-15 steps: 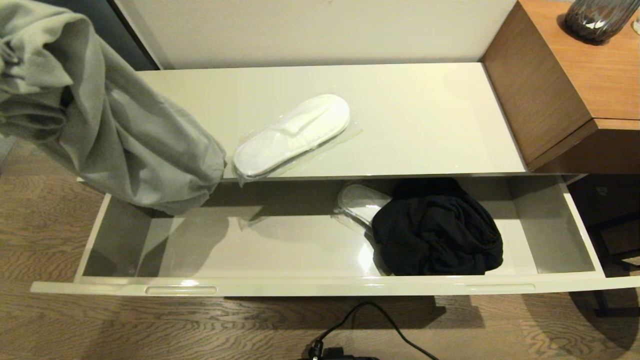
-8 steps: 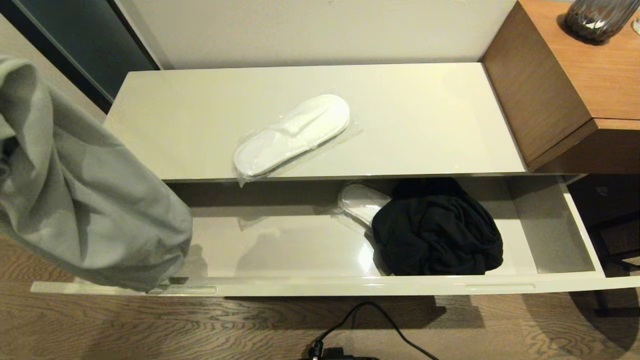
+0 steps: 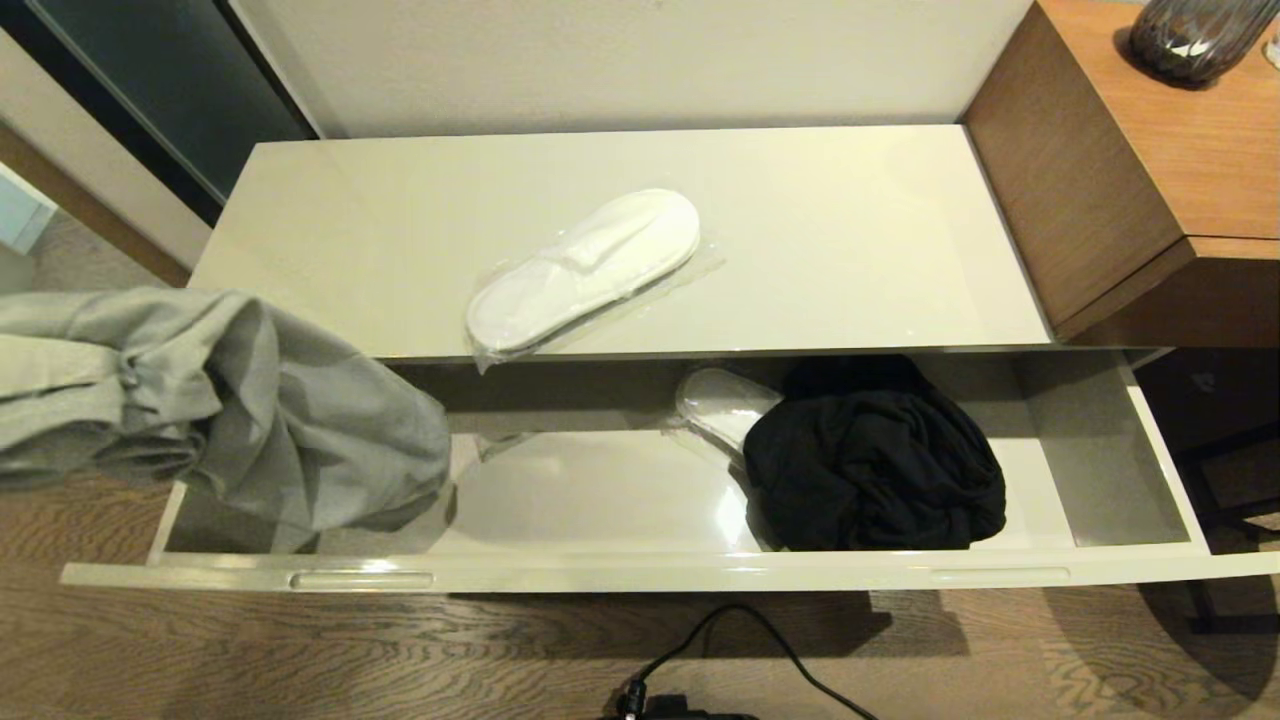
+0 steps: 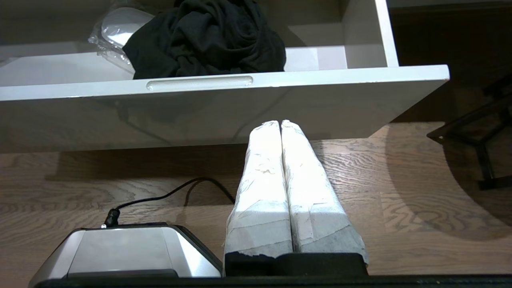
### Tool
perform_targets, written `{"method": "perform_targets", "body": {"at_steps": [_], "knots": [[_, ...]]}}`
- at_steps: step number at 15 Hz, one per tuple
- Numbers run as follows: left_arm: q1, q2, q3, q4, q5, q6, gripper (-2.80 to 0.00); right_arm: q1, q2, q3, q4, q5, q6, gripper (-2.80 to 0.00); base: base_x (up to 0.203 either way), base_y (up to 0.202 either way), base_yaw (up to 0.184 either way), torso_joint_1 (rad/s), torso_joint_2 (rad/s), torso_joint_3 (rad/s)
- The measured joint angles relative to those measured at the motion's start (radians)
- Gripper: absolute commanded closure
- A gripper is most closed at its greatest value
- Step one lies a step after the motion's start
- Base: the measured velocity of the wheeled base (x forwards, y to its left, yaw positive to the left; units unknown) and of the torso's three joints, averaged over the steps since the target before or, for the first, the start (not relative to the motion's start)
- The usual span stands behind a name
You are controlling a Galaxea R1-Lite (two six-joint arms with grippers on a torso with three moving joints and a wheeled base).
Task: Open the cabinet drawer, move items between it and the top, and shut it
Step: Put the shorts in the drawer
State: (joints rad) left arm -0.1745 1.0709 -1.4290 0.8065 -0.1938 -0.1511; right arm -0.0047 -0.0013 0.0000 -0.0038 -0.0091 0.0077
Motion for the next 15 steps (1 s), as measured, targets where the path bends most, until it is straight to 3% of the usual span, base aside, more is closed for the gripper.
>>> {"method": "perform_targets", "body": {"at_steps": [5,8,10,13,15], "knots": [[0.0,0.023,0.051,-0.031,-0.003,0.0,0.0,0.0,0.0,0.0,0.0,0.0,-0.001,0.0,0.0,0.0,0.0,0.0,0.0,0.0],[0.0,0.041,0.22,-0.124,-0.014,-0.003,0.0,0.0,0.0,0.0,0.0,0.0,-0.001,0.0,0.0,0.0,0.0,0.0,0.0,0.0],[-0.002,0.083,0.35,-0.253,-0.027,-0.003,0.0,0.0,0.0,0.0,0.0,0.0,-0.002,0.0,0.0,0.0,0.0,0.0,0.0,0.0],[-0.002,0.13,0.434,-0.33,-0.046,-0.005,0.0,0.0,0.0,0.0,0.0,0.0,-0.001,0.0,0.0,0.0,0.0,0.0,0.0,0.0],[-0.005,0.167,0.462,-0.399,-0.105,0.007,0.0,0.0,0.0,0.0,0.0,0.0,0.001,0.0,0.0,0.0,0.0,0.0,0.0,0.0]]}}
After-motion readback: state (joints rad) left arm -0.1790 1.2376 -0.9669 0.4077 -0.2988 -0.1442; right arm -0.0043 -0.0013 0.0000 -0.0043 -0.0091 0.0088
